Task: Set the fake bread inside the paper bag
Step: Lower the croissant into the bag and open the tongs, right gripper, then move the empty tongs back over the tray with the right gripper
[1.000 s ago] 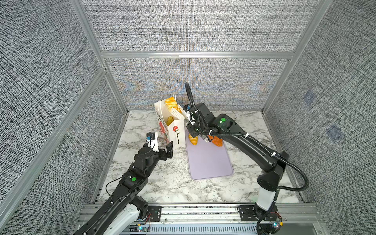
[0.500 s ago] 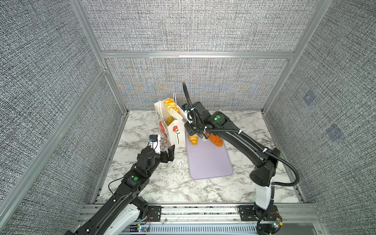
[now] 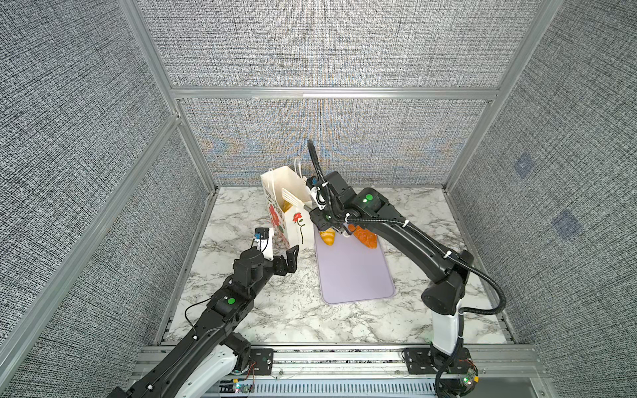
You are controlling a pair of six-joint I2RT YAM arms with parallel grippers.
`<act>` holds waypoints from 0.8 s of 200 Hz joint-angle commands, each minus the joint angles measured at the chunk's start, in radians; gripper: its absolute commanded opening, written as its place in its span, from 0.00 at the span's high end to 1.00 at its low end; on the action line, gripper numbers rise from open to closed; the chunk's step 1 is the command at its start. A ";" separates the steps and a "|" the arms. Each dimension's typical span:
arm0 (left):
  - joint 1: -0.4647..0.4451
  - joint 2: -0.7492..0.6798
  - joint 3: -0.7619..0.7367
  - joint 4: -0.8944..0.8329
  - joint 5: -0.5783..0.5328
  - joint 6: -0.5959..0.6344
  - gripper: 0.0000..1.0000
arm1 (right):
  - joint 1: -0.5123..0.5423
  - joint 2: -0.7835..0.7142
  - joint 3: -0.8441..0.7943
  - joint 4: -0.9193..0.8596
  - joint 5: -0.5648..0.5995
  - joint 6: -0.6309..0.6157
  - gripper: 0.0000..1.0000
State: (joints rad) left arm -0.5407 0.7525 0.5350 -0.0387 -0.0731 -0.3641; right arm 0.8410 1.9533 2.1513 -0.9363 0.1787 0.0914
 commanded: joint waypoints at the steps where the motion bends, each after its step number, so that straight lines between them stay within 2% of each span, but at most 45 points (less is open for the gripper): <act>1: 0.000 0.005 0.014 0.008 0.019 0.021 0.01 | 0.000 -0.025 -0.023 0.028 0.017 -0.007 0.39; 160: -0.003 -0.113 -0.055 0.014 0.022 -0.052 0.01 | 0.004 -0.222 -0.211 0.102 0.043 -0.017 0.38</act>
State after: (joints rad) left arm -0.5419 0.6479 0.4892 -0.0395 -0.0525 -0.3939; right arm 0.8440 1.7531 1.9553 -0.8726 0.2008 0.0803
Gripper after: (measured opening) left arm 0.993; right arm 0.618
